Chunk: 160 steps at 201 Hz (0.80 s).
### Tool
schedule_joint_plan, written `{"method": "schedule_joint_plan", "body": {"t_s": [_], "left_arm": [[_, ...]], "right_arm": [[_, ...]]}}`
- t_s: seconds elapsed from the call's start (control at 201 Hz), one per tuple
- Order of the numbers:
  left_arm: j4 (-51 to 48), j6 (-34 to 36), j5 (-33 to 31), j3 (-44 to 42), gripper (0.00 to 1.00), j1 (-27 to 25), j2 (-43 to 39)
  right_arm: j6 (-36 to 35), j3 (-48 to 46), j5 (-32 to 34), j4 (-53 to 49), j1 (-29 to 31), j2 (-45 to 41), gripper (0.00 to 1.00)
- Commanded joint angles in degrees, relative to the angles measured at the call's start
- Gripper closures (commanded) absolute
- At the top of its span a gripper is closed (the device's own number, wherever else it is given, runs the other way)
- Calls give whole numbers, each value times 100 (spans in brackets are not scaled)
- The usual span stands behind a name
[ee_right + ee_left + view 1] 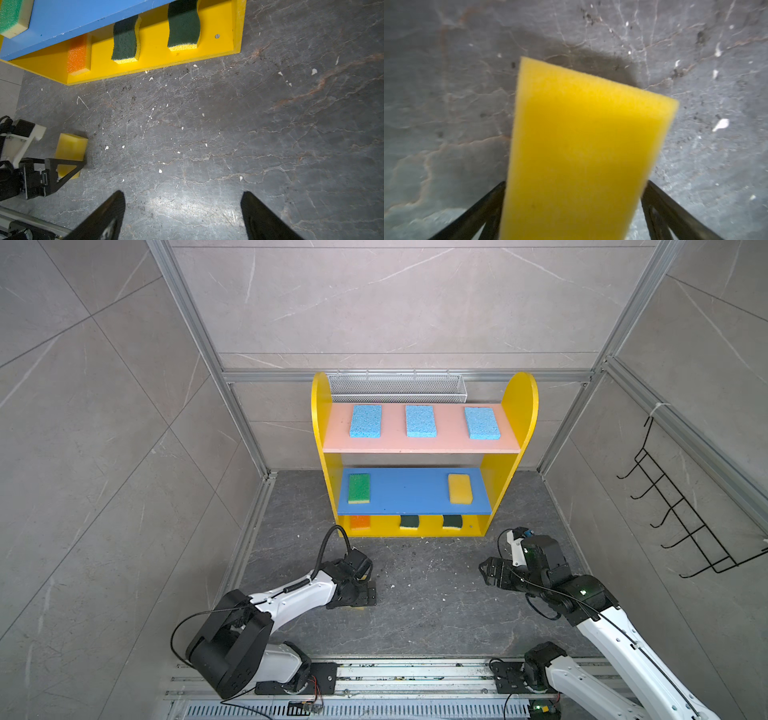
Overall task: Place and organize the cleaning sponges onto the shelf
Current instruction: 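Close the left gripper on the yellow sponge's end and lift it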
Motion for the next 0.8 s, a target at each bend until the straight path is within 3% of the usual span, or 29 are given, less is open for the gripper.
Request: {"method": "schedule_joint_plan", "body": {"t_s": [0.0, 0.189, 0.423, 0.792], "left_arm": [[266, 134, 243, -7, 0, 12, 78], [40, -70, -16, -20, 3, -18, 34], [-357, -292, -360, 6, 5, -438, 10], [-499, -854, -815, 397, 20, -521, 771]], "right_arm": [[-14, 103, 29, 124, 35, 30, 10], [-13, 36, 36, 186, 35, 69, 10], [-24, -29, 22, 264, 41, 118, 11], [-40, -99, 2, 291, 31, 118, 11]]}}
